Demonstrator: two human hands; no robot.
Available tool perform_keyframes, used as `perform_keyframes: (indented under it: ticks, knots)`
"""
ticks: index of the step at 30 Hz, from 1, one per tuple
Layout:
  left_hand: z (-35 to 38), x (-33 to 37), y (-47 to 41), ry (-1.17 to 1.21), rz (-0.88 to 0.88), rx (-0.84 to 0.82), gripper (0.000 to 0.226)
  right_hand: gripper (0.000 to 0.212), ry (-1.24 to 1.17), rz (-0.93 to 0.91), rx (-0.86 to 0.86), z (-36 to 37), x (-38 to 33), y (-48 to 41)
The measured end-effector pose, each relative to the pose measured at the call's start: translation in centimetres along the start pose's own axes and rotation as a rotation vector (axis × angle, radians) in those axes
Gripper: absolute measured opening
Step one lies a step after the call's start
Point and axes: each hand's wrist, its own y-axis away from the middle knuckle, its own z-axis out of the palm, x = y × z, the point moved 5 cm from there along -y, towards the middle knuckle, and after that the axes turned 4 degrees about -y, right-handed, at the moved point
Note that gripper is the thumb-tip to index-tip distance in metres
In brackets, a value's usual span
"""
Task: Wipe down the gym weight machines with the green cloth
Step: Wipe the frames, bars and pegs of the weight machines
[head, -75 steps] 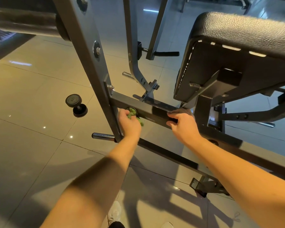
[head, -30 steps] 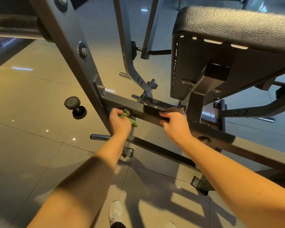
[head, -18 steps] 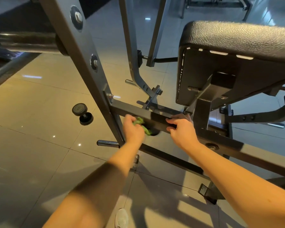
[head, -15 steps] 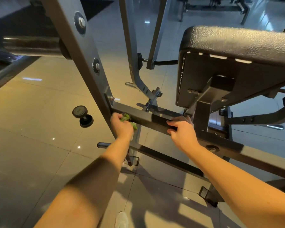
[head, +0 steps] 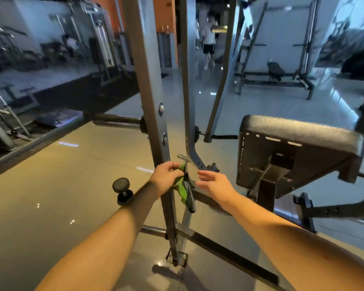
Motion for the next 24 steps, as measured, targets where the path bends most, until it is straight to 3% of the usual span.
perform_keyframes:
  ticks: [2,5,7,10,13,15,18,21,24]
  knots:
    - [-1.8,3.0,1.1,-0.026,0.067,-0.043,0.022,0.055,-0.172,0.017,-0.098,1.4,-2.5,-0.2]
    - [-3.8,6.9,3.3,-0.052,0.183,-0.142,0.025,0.064,-0.18,-0.026,-0.147,2.2,-5.7,0.0]
    - [-4.5,8.7,4.3,-0.107,0.234,-0.18,0.026,0.05,-0.107,-0.104,-0.122,1.9,-7.7,0.2]
    - [-5.0,10.8,4.4,-0.13,0.273,-0.191,0.027,0.018,-0.046,-0.168,-0.056,0.8,-10.3,1.1]
    - [-4.2,13.2,4.1,-0.142,0.344,-0.241,0.03,0.009,-0.093,-0.171,0.006,-1.2,-12.0,1.9]
    - [-2.9,14.9,4.0,-0.125,0.396,-0.291,0.044,0.002,-0.117,-0.165,0.05,-3.0,-12.8,2.8]
    - [0.4,17.5,3.2,-0.055,0.453,-0.388,0.054,0.01,-0.21,-0.187,0.133,-6.6,-13.9,4.9]
    - [4.2,20.5,2.7,0.016,0.486,-0.425,0.046,0.021,-0.341,-0.259,0.233,-10.5,-14.9,7.9]
    - [7.9,24.3,2.8,0.06,0.546,-0.424,0.032,0.011,-0.428,-0.298,0.427,-14.6,-15.6,11.7]
